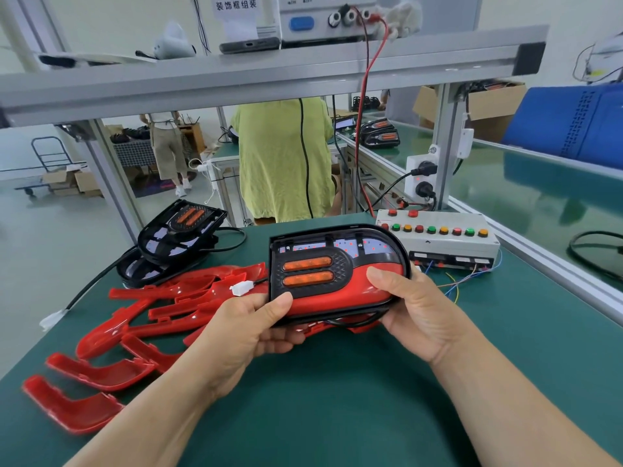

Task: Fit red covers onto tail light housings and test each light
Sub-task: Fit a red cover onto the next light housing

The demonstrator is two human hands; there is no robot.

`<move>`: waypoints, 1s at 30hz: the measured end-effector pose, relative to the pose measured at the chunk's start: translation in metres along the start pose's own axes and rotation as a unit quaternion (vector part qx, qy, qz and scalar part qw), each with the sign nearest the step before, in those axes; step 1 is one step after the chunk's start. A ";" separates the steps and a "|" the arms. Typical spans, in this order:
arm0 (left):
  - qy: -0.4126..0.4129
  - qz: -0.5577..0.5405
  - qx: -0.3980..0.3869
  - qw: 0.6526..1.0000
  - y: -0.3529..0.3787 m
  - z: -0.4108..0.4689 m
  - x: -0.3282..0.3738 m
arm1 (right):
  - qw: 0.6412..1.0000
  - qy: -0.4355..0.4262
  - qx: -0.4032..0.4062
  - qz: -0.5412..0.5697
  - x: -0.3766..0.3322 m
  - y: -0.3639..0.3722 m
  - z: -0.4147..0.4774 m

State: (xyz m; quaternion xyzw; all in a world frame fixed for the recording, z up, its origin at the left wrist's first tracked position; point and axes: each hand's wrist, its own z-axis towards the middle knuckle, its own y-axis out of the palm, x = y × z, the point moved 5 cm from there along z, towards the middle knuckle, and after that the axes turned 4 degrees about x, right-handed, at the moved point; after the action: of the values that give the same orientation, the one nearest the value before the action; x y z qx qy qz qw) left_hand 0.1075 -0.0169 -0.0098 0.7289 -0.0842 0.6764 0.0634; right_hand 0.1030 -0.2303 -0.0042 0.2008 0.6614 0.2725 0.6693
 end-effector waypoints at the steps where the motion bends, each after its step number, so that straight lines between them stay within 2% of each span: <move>1: 0.001 0.009 -0.002 1.000 0.000 0.000 0.000 | 1.000 0.001 0.008 0.002 0.000 0.000 0.000; 8: 0.011 0.107 0.009 0.994 0.000 -0.003 0.005 | 0.996 0.013 0.083 0.037 0.000 -0.006 0.002; 12: 0.057 0.196 0.072 0.976 -0.022 -0.004 0.025 | 0.995 0.008 0.088 0.045 -0.003 -0.008 0.002; 15: 0.081 0.302 0.144 0.939 -0.056 -0.004 0.044 | 0.995 0.002 0.093 0.046 -0.005 -0.006 0.002; 18: 0.051 0.419 0.189 0.887 -0.100 -0.006 0.055 | 0.995 -0.004 0.093 0.041 -0.005 -0.004 0.001; 30: -0.123 0.598 0.070 0.789 -0.177 -0.046 0.046 | 0.997 -0.010 0.071 0.003 -0.002 0.000 0.004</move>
State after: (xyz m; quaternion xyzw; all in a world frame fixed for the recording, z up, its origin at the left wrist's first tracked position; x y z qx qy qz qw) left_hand 0.1028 0.1641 0.0433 0.6123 -0.4633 0.4872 -0.4160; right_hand 0.1073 -0.2314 -0.0028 0.2529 0.6718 0.2249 0.6589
